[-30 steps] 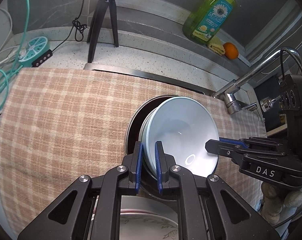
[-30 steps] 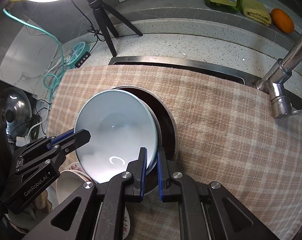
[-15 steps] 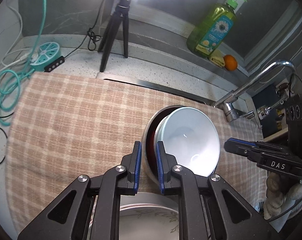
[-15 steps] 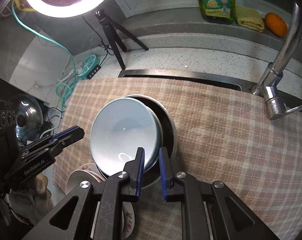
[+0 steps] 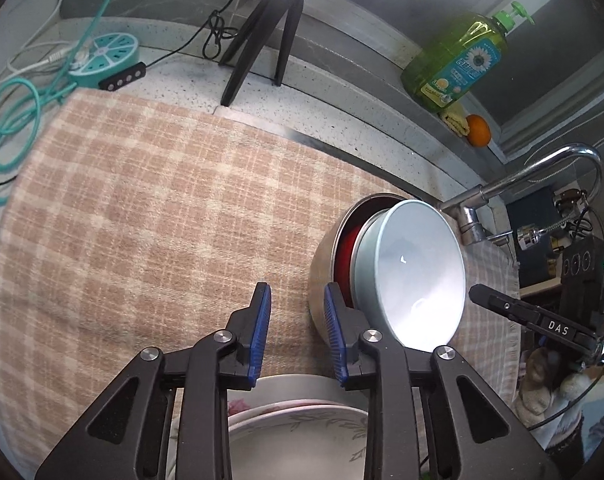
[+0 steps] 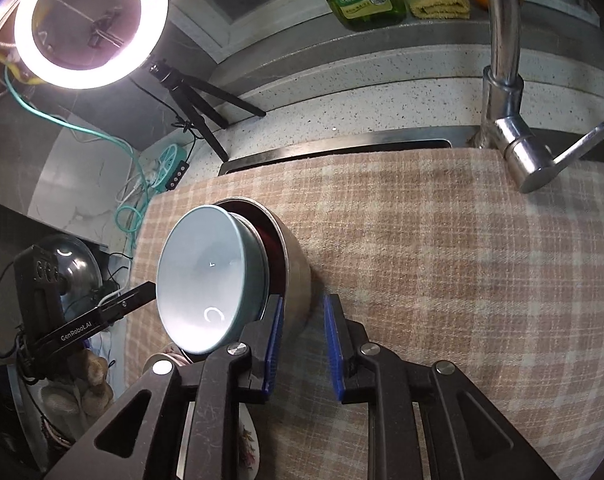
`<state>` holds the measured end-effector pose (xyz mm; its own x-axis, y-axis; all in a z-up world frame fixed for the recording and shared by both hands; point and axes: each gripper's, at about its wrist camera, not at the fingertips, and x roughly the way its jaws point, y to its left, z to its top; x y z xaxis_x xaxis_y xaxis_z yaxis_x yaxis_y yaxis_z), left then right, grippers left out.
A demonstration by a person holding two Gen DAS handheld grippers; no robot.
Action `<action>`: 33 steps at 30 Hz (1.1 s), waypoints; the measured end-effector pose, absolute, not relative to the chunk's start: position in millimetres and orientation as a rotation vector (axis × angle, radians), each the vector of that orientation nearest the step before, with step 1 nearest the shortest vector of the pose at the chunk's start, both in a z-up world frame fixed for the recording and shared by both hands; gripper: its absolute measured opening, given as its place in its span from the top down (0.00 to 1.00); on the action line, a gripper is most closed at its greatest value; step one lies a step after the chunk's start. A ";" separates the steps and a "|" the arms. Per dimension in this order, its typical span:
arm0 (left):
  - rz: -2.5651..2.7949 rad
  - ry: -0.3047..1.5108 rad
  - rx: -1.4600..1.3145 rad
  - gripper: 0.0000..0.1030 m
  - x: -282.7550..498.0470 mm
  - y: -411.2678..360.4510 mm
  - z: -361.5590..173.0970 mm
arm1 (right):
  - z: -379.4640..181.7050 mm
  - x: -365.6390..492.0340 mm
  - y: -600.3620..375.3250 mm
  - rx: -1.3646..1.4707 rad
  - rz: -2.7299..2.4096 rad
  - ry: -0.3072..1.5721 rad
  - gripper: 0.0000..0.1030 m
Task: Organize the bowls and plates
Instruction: 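Close the right gripper on the large steel bowl rim, then lift the nested bowls with the right gripper toward the floral plate stack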
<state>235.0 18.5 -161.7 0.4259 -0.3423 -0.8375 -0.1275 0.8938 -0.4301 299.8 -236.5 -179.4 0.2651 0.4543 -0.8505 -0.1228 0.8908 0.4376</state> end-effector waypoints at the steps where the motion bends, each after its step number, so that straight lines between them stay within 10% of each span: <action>1: -0.140 1.135 -0.472 0.75 235.8 18.6 -162.0 | -181.2 300.3 -236.6 0.321 0.405 1.252 0.81; 33: -0.177 1.153 -0.474 0.83 252.7 4.0 -173.6 | -200.7 314.8 -224.5 0.395 0.437 1.305 0.82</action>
